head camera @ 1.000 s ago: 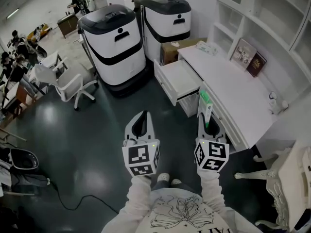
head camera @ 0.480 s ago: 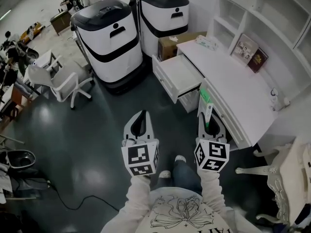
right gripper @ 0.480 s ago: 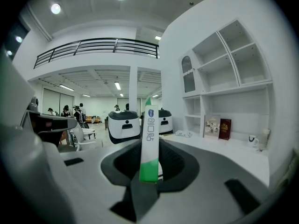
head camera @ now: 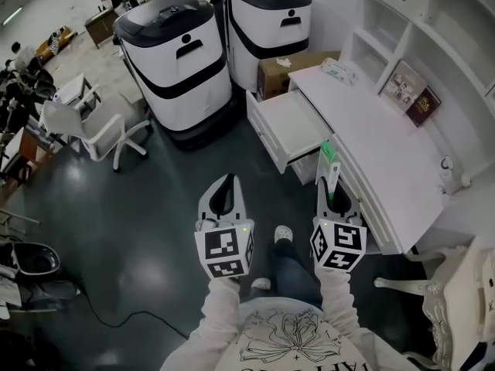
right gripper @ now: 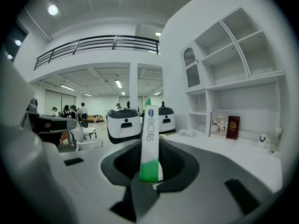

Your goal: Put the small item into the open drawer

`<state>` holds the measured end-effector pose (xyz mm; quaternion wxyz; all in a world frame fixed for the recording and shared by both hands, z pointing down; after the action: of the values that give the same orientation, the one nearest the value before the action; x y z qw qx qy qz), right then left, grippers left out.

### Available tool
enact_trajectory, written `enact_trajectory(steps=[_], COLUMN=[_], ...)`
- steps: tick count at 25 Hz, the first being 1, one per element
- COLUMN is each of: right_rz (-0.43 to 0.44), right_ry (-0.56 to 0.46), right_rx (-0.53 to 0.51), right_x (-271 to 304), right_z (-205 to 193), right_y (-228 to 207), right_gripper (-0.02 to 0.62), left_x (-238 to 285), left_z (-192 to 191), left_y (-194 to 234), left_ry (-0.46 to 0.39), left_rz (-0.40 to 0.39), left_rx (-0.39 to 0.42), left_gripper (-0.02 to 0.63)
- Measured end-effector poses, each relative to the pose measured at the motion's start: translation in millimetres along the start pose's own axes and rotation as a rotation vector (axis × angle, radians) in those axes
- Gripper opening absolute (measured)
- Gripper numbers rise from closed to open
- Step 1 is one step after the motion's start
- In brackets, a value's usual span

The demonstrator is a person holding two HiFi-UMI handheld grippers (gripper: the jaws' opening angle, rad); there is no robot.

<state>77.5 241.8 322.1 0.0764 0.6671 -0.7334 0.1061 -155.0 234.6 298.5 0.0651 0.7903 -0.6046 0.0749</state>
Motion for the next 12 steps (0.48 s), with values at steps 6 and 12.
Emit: enact_trajectory(steps=[6, 12], right_rz=[0.032, 0.092], right_ry=[-0.002, -0.01], right_rx=[0.011, -0.003], right_x=[67.2, 139.8], right_z=[20.2, 49.4], right_y=[-28.8, -55.1], right_gripper=[0.092, 0.092], left_x=[64.9, 132.4], left_z=[15.3, 37.1], left_y=[-8.1, -12.7], left_ry=[0.004, -0.004], left_rz=[0.024, 0.072], left_rx=[0.006, 0.005], left_gripper=[0.006, 0.006])
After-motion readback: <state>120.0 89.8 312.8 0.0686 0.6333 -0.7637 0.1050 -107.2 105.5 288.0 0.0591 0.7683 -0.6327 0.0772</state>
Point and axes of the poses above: the fingertips, and each gripper's own axes: x forward along the fingers, y to its left, z out of its top, the point moved 6 cm from there along -x, backward along the fingers, and after that the axes turned 2 degrees about x, right-handed, at the moved point
